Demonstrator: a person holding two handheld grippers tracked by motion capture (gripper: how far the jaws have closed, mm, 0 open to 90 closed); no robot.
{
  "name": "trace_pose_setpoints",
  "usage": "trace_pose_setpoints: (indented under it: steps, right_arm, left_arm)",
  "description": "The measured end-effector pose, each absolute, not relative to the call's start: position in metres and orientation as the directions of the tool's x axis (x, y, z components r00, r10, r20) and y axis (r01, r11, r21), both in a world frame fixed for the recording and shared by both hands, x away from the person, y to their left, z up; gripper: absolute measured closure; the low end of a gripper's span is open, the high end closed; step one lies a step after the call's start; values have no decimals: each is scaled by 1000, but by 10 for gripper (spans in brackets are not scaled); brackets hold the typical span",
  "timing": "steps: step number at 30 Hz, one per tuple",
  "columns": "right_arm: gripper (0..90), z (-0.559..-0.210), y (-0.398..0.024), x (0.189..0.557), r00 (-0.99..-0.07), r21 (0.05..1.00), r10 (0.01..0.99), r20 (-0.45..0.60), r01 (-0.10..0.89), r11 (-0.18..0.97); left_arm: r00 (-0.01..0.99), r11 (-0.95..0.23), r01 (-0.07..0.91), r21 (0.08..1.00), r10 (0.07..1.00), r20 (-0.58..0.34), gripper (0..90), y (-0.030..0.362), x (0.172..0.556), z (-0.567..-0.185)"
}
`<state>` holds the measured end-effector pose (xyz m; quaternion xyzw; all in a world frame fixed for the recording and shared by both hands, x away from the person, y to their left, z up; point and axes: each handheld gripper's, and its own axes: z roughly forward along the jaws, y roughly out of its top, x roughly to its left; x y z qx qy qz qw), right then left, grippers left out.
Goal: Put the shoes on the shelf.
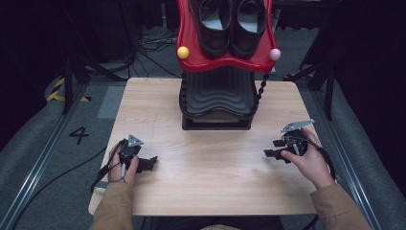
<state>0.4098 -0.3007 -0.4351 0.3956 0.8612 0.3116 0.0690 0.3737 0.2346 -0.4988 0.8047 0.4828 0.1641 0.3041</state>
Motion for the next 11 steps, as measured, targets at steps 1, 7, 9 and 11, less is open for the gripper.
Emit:
trace_pose_setpoints:
  steps: [1, 7, 9, 11]
  right_arm:
    - [369, -442, -303, 411, -672, 599, 731, 120, 636, 487]
    - [360, -470, -309, 412, -647, 627, 756, 98, 630, 458]
    - [357, -477, -310, 411, -644, 626, 762, 72, 624, 468]
    - [353, -481, -311, 410, -639, 626, 766, 71, 626, 464]
  left_arm:
    - [480, -349, 677, 648, 877, -29, 0, 235, 374, -499]
    - [480, -351, 674, 650, 877, -24, 0, 235, 374, -499]
    - [479, -350, 676, 649, 877, -26, 0, 235, 374, -499]
    - [480, -351, 674, 651, 877, -24, 0, 235, 374, -499]
